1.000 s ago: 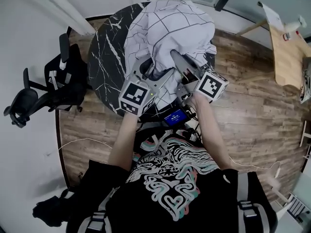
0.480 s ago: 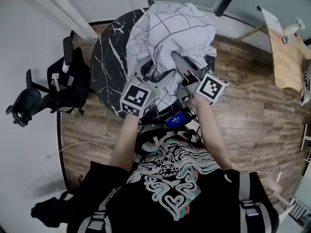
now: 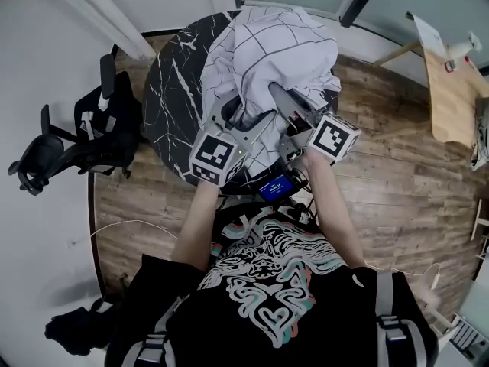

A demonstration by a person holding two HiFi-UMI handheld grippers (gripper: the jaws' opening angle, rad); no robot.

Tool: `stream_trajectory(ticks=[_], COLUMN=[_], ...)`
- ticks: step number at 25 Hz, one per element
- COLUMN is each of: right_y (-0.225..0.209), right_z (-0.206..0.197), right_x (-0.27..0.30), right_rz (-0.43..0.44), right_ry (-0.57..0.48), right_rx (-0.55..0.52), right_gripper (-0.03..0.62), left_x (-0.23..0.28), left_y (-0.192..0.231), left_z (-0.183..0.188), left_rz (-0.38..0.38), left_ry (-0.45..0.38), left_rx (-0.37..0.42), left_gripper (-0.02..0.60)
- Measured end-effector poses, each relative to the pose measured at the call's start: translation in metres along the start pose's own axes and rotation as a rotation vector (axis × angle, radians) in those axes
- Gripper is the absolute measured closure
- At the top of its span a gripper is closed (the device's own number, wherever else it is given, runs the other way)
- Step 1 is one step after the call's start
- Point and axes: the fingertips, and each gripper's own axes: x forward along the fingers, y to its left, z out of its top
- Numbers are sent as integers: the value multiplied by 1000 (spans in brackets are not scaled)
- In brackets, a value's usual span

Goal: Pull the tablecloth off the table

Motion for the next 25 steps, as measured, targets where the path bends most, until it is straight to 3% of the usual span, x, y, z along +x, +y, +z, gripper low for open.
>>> stream_trajectory(ticks=[25], right_y=[-16], right_z=[-12], right_x=[-2], right_rz=[-62], right_ry=[6], right_rx=[33], right_gripper=[424], left_x=[-4], left_y=[4], left_z=[-7], left_rz=[10], left_ry=[14], left_rx=[-5], left_gripper=[281])
